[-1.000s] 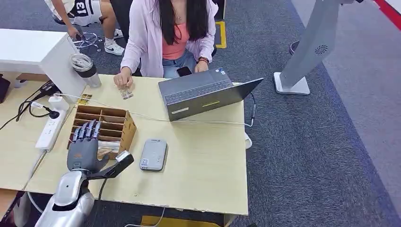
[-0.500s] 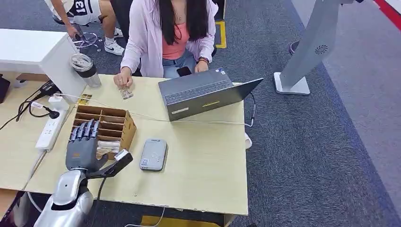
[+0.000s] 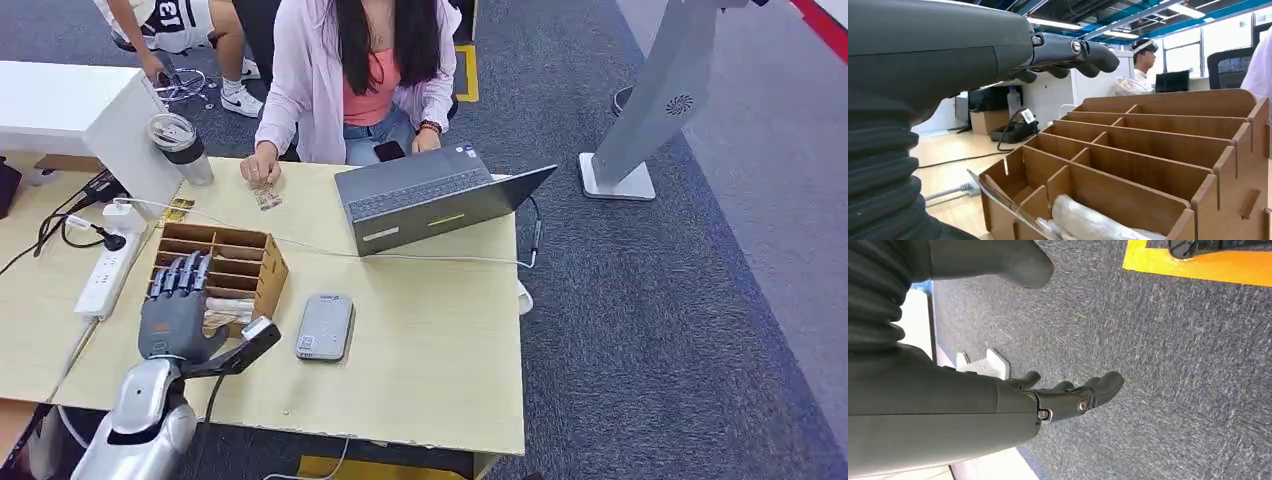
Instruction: Pass the card to the sensor for recognition and then transmit it.
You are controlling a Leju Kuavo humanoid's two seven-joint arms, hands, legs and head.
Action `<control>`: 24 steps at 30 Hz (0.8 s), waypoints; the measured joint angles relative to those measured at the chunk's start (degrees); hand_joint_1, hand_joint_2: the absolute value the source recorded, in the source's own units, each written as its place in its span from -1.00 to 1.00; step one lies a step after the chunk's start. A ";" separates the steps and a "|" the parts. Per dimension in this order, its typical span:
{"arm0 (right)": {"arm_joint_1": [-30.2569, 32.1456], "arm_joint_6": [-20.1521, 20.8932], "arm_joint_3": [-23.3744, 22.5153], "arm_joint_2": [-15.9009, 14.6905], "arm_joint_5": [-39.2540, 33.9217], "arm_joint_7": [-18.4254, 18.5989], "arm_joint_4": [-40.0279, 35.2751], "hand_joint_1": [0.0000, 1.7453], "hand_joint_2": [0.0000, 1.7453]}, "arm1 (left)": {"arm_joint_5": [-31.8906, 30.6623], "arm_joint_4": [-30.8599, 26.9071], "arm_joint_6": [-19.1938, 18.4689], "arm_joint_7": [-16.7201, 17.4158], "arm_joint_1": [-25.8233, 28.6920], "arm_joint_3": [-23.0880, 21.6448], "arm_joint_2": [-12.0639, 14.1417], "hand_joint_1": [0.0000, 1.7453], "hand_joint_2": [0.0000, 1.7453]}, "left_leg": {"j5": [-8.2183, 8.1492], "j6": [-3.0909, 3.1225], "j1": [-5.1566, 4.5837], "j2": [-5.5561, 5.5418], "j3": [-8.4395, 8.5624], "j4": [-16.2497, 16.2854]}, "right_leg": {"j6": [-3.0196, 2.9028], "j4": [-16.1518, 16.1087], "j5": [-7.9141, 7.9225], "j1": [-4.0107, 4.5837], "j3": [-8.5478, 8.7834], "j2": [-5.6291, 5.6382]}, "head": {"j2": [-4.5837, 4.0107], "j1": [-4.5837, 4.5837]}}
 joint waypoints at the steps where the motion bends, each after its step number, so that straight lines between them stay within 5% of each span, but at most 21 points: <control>1: 0.00 0.00 -0.07 0.00 0.02 0.00 0.00 -1.00 1.00 | -0.02 -0.07 0.00 0.20 -0.01 0.02 0.02 -1.00 1.00 | 0.00 0.00 0.00 0.00 0.00 0.00 | 0.00 0.00 0.00 0.00 0.00 0.00 | 0.00 0.00; 15: 0.00 0.02 -0.66 0.00 0.24 -0.02 0.00 -1.00 1.00 | -0.07 -0.35 -0.17 0.37 -0.01 0.11 0.04 -1.00 1.00 | 0.00 0.00 0.00 0.00 0.00 0.00 | 0.00 0.00 0.00 0.00 0.00 0.00 | 0.00 0.00; 16: -0.01 0.00 -0.66 0.00 0.26 -0.04 0.00 -1.00 1.00 | -0.07 -0.35 -0.20 0.33 -0.01 0.11 0.02 1.00 1.00 | 0.00 0.00 0.00 0.00 0.00 0.00 | 0.00 0.00 0.00 0.00 0.00 0.00 | 0.00 0.00; 24: -0.03 0.00 -0.70 0.00 0.42 -0.07 0.00 -1.00 1.00 | 0.11 -0.33 -0.24 -0.35 0.00 0.11 -0.09 1.00 1.00 | 0.00 0.00 0.00 0.00 0.00 0.00 | 0.00 0.00 0.00 0.00 0.00 0.00 | 0.00 0.00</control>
